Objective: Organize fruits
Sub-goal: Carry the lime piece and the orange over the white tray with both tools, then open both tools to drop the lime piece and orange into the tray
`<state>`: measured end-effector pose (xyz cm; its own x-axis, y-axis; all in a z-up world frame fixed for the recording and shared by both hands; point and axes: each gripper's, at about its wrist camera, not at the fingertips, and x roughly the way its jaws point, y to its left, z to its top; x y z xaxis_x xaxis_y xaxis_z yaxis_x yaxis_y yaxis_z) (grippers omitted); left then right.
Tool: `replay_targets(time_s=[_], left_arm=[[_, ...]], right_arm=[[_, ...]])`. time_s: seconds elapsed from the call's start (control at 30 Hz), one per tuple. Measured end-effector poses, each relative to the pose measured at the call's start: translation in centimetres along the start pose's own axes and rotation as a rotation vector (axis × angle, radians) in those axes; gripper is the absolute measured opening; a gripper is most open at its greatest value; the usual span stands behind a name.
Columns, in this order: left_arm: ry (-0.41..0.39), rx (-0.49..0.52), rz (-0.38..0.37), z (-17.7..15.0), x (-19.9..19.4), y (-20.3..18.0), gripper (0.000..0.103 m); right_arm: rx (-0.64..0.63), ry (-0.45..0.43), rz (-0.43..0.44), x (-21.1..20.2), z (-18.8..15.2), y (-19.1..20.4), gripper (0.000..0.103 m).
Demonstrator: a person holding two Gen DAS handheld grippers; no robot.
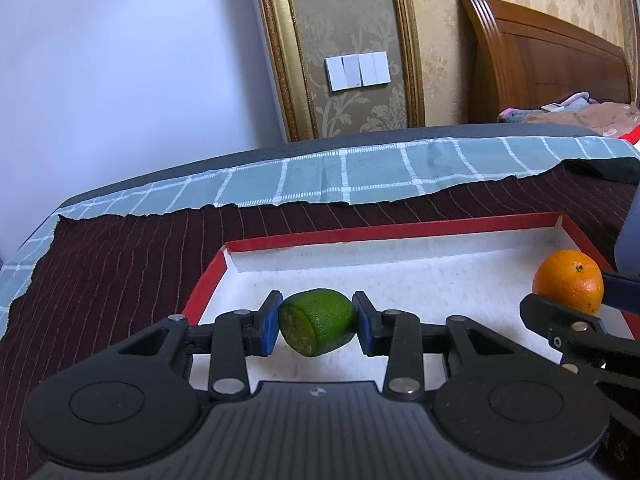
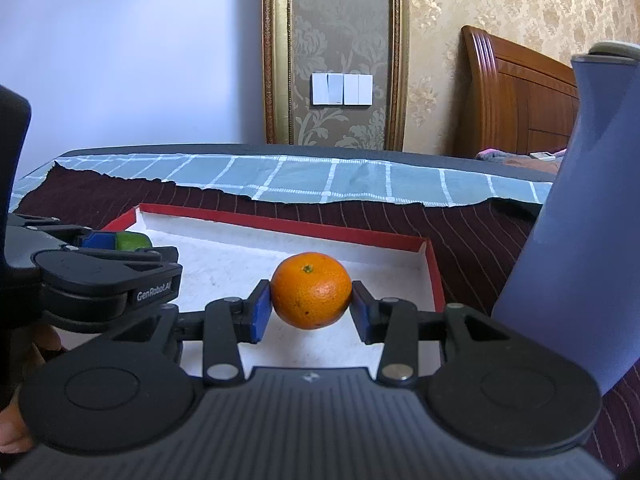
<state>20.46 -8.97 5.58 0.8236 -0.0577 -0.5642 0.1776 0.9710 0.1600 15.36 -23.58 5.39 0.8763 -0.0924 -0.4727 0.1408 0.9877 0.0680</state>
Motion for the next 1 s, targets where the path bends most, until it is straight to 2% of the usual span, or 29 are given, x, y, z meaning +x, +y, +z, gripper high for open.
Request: replay_targets(time_s=[0.33, 0.57, 0.87, 0.9, 0.97, 1.0], left_arm=[[0.040, -0.012, 0.002, 1.0, 2.3, -0.1, 0.037], [0.064, -0.004, 0.014, 1.6, 3.7, -0.5, 0.037], [0.100, -0.008, 0.010, 1.9, 5.0, -0.8, 0.037], [0.100, -0.007, 0.011, 1.8, 5.1, -0.8, 0.037], [0.103, 0.001, 0.016, 1.7, 5.1, -0.9, 0.038], [0.104, 0.003, 0.014, 1.7, 5.1, -0.9, 0.038]], right_arm=[[-0.001, 0.029, -0.015, 2.1, 0.9, -0.6, 0.040], [0.006, 0.084, -0.009, 4.3, 1.7, -0.8, 0.040], [0.027, 0.146, -0.048, 6.4, 1.9, -1.4, 0.041], [0.030, 0.153, -0.053, 6.6, 1.8, -1.4, 0.044], [0.037, 0.135, -0.058, 6.3, 1.7, -1.7, 0.067], [0.036, 0.124, -0.064, 6.1, 1.7, -1.7, 0.070]])
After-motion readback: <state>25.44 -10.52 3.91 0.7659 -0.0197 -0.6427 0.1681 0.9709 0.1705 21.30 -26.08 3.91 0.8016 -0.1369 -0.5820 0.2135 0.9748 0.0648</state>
